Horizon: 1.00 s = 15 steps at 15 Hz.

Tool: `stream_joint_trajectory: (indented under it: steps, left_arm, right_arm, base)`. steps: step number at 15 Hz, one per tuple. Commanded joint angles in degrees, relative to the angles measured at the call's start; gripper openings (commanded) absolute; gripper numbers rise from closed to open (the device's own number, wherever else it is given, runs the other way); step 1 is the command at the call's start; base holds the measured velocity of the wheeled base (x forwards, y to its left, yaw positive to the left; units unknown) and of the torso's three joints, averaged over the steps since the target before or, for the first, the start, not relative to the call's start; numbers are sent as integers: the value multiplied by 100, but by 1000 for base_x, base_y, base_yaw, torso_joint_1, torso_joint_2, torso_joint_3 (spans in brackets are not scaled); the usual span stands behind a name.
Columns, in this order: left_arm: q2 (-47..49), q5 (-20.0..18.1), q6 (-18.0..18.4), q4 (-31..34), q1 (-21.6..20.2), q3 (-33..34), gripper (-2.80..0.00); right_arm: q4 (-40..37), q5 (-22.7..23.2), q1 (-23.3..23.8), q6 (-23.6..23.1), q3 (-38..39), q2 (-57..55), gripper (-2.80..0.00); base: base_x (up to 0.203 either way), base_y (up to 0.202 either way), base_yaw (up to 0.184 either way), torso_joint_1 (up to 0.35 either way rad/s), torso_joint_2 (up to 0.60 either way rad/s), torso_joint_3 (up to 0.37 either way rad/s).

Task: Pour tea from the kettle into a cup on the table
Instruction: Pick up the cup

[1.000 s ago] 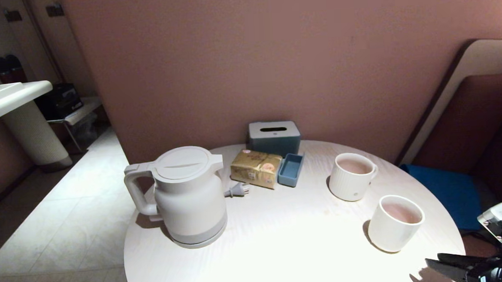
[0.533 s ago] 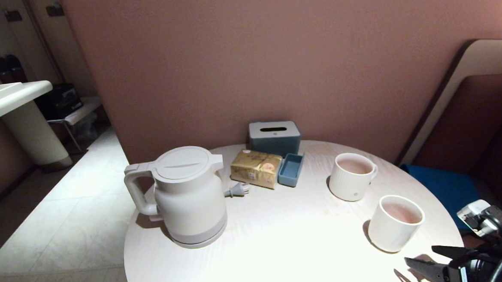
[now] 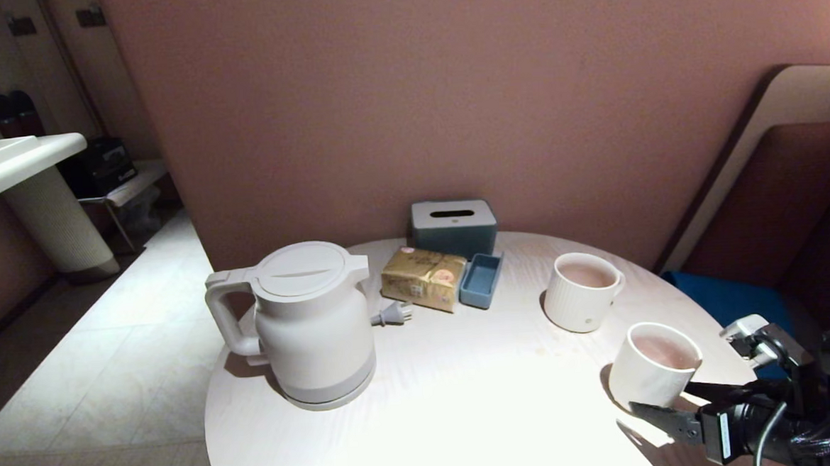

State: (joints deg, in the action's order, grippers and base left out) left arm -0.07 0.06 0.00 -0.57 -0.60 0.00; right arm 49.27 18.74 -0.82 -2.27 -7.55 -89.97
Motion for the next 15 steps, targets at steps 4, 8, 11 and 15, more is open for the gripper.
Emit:
stream_joint_trajectory:
  steps: [4,8,11,15]
  left_arm:
    - [7,3,0,-4,-2,0,-280]
    - [7,3,0,-4,-2,0,-280]
    - [7,3,0,-4,-2,0,-280]
    - [7,3,0,-4,-2,0,-280]
  right_arm:
    - [111,147,-15,25,-252,-397,0]
    - [558,132,-8,17,-245,-681,0]
    - [884,130,-10,25,-227,-955,0]
    - [1495,109,-12,62,-229,-1326,0]
  base:
    - [0,0,0,0,0,0]
    - [0,0,0,0,0,0]
    - [0,0,0,0,0,0]
    - [0,0,0,0,0,0]
